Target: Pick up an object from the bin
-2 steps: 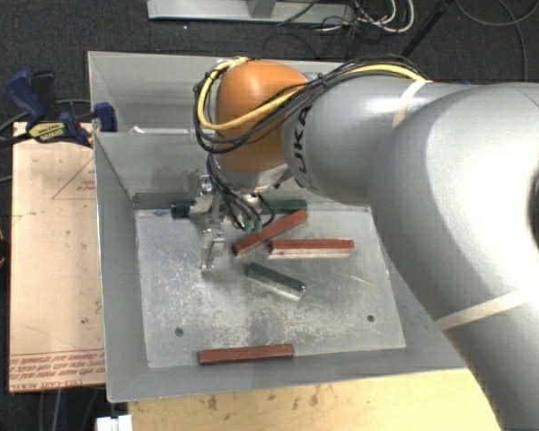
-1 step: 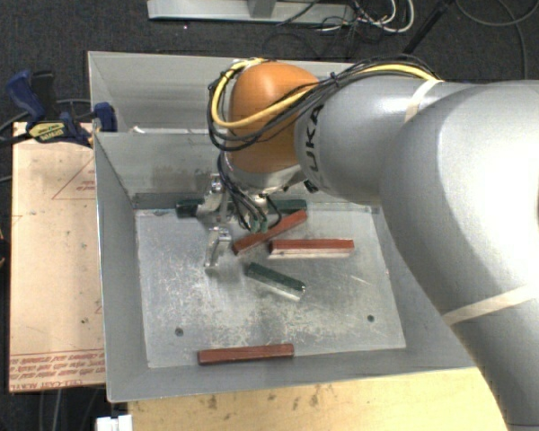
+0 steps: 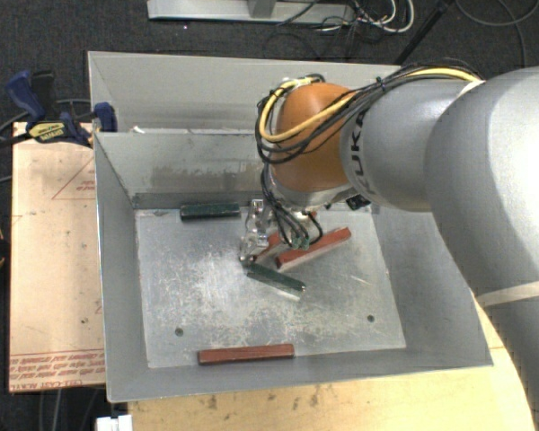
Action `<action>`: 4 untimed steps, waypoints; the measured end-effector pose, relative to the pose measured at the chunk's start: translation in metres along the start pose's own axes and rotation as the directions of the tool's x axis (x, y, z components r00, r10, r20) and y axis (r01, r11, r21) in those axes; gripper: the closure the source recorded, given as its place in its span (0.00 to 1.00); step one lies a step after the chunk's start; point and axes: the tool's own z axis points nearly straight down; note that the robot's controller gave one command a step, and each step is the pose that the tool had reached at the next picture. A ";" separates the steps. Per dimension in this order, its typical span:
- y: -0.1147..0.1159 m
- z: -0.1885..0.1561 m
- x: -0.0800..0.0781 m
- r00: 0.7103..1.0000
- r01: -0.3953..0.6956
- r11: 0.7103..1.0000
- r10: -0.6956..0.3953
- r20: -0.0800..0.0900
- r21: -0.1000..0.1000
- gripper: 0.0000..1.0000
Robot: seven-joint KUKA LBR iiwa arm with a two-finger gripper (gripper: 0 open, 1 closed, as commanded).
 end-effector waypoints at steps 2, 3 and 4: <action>-0.001 0.002 0.001 1.000 0.000 1.000 0.000 -0.004 0.002 0.00; -0.075 0.002 0.011 0.976 -0.218 0.976 0.218 0.009 -0.006 1.00; -0.075 0.002 0.011 0.976 -0.219 0.976 0.219 0.008 -0.006 1.00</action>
Offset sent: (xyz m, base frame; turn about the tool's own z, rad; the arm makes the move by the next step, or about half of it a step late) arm 0.0000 0.0000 0.0000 0.0000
